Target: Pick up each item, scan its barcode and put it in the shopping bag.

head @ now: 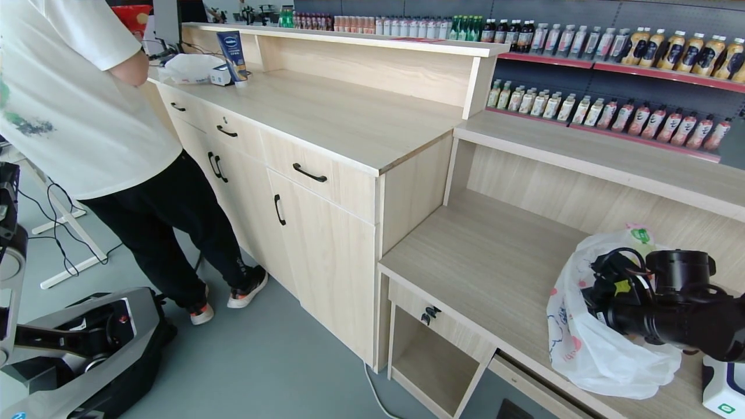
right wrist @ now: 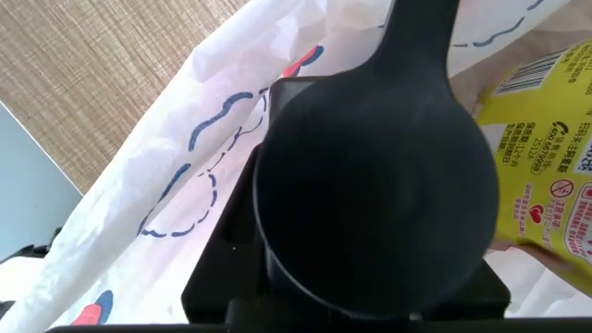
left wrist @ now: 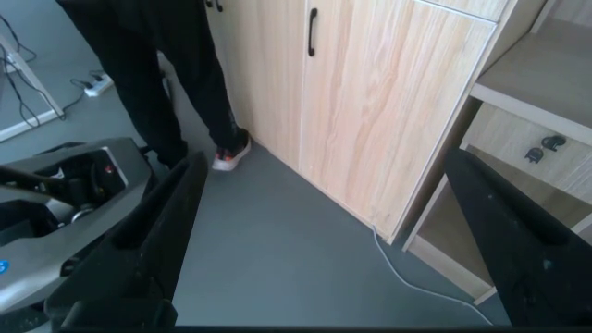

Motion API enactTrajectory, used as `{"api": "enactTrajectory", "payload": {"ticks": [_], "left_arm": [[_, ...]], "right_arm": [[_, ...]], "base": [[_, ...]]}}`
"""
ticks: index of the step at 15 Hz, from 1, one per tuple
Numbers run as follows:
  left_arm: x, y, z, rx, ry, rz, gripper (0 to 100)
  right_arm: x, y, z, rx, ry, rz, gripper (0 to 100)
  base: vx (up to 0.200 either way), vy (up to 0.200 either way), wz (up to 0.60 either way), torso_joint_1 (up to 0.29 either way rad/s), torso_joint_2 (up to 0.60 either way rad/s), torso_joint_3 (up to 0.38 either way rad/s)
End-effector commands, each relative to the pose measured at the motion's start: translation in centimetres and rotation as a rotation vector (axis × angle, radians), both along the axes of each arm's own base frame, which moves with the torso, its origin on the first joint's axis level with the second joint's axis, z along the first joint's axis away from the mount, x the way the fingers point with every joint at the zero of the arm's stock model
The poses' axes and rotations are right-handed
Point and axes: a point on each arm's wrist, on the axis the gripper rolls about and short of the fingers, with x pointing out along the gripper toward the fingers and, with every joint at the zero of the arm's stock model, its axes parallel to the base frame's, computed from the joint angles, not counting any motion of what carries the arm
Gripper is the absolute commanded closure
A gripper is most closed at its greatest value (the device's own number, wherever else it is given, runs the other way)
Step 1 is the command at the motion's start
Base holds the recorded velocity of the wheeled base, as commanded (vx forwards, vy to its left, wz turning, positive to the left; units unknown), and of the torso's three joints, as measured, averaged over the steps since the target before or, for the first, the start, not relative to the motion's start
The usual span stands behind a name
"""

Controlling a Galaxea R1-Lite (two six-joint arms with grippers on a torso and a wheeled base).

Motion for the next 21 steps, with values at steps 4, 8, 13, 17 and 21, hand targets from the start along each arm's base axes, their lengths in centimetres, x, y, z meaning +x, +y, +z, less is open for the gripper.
{"api": "enactTrajectory", "payload": {"ticks": [4,8,13,17,21], "left_arm": [[0.0,0.0,0.0,-0.001,0.0,0.0,0],[0.0,0.0,0.0,-0.001,0.0,0.0,0],[0.0,0.0,0.0,-0.001,0.0,0.0,0],[0.0,0.0,0.0,-0.001,0.0,0.0,0],[0.0,0.0,0.0,-0.001,0.0,0.0,0]], "right_arm": [[-0.2,-0.2,-0.4,0.003,0.017,-0.009,100],[-0.4,-0.4,-0.6,0.005,0.028,-0.015,100],[-0.5,-0.8,-0.7,0.006,0.034,-0.029,0],[-0.2,-1.0,0.9,-0.007,-0.025,-0.033,0],[-1.3,-0.8,5.6,-0.072,-0.181,-0.01,0]], "base": [[0.0,0.0,0.0,0.0,0.0,0.0],[0.0,0.0,0.0,0.0,0.0,0.0],[0.0,0.0,0.0,0.0,0.0,0.0],[0.0,0.0,0.0,0.0,0.0,0.0],[0.0,0.0,0.0,0.0,0.0,0.0]]}}
